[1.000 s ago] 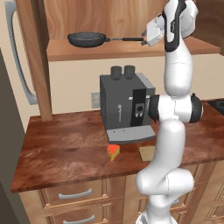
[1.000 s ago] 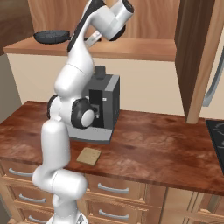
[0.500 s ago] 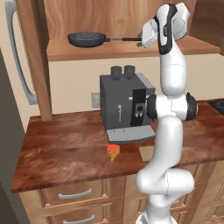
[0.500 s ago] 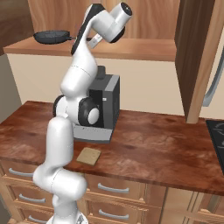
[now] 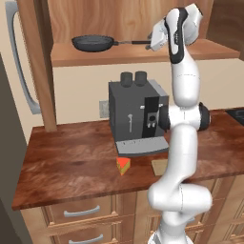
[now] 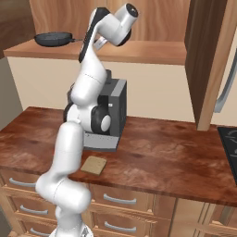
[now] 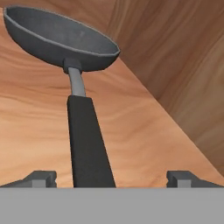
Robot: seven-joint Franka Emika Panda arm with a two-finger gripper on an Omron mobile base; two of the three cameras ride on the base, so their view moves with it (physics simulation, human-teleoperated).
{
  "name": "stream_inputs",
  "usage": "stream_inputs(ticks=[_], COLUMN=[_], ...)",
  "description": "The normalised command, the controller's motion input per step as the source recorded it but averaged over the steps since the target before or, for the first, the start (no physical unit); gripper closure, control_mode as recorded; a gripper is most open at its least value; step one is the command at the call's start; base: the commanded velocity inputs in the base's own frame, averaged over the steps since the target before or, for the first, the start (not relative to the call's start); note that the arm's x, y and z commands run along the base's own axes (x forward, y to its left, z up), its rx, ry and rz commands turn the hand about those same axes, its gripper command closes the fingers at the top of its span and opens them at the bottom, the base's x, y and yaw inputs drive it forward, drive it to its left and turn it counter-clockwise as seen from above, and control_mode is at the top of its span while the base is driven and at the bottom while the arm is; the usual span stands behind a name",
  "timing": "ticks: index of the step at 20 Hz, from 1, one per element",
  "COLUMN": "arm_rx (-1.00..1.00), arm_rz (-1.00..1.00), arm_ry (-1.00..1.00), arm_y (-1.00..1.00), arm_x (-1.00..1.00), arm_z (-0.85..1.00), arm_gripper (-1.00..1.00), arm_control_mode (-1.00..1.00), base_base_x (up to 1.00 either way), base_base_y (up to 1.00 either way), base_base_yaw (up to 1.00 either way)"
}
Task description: Pick the pan from the cabinet and place it on the stove. Then turn on the stove burner for the pan.
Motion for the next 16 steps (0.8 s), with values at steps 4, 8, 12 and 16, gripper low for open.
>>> stream_inputs(ticks=[4,8,12,16], arm_rx=[-0.03,-0.03,-0.03,-0.04], arm_rz=[0.00,0.00,0.00,0.00], arm_ry=[0.00,0.00,0.06,0.16], arm_y=[-0.01,-0.01,0.00,0.00], arm_x=[0.43,0.35,0.29,0.28], arm_z=[-0.07,-0.04,-0.10,-0.17], arm_gripper=[-1.00,-1.00,-1.00,-1.00], arm_control_mode=[-1.00,-1.00,-1.00,-1.00], base_base_x=[0.00,0.00,0.00,0.00], base_base_y=[0.00,0.00,0.00,0.00], base_base_yaw=[0.00,0.00,0.00,0.00])
